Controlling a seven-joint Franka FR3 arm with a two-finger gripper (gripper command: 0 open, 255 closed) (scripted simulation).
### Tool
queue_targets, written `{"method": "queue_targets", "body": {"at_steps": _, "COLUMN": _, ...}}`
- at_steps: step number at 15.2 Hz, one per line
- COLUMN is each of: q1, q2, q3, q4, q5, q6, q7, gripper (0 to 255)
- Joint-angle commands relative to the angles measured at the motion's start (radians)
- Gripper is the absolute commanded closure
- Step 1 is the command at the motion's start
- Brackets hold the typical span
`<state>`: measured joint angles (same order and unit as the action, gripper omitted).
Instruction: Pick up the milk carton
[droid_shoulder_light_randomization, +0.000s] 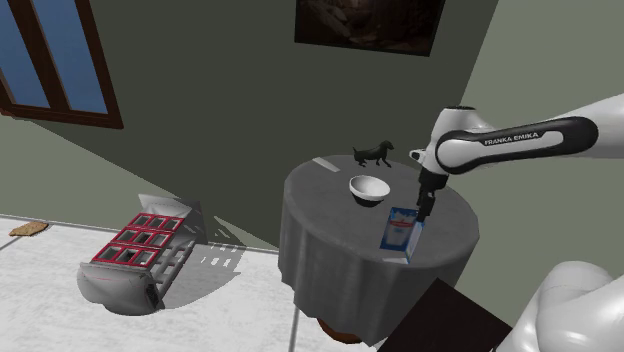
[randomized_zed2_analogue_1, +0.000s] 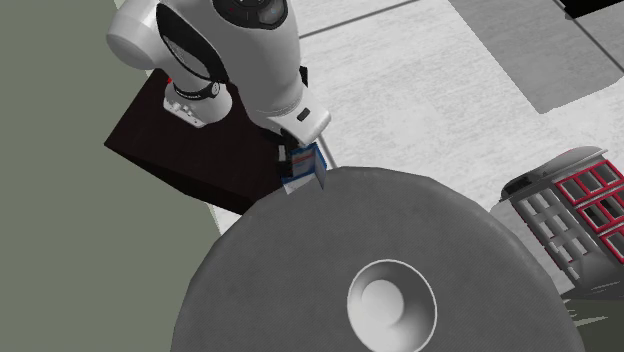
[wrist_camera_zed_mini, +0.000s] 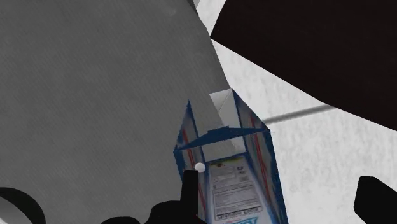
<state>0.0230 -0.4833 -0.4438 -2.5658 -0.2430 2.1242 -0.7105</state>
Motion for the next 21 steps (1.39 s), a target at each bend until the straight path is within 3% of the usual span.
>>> {"method": "queue_targets", "body": {"at_steps": 1, "q1": 0.015, "q2": 0.074, "q3": -0.053, "q4": 0.019, "q5": 0.007, "q6": 0.049, "q7": -0.088, "gripper": 0}}
{"method": "queue_targets", "body": {"at_steps": 11, "q1": 0.030, "q2": 0.176, "q3": -0.099, "q4": -0.025, "q5": 0.026, "q6": 0.189, "q7": -0.135, "gripper": 0}}
{"method": "queue_targets", "body": {"at_steps": 12, "q1": 0.030, "q2": 0.182, "q3": -0.102, "q4": -0.023, "q5": 0.028, "q6": 0.193, "q7": -0.139, "gripper": 255}}
{"method": "queue_targets", "body": {"at_steps": 21, "q1": 0.030, "q2": 0.177, "q3": -0.099, "q4": -0.025, "q5": 0.026, "q6": 0.190, "q7": -0.135, "gripper": 255}}
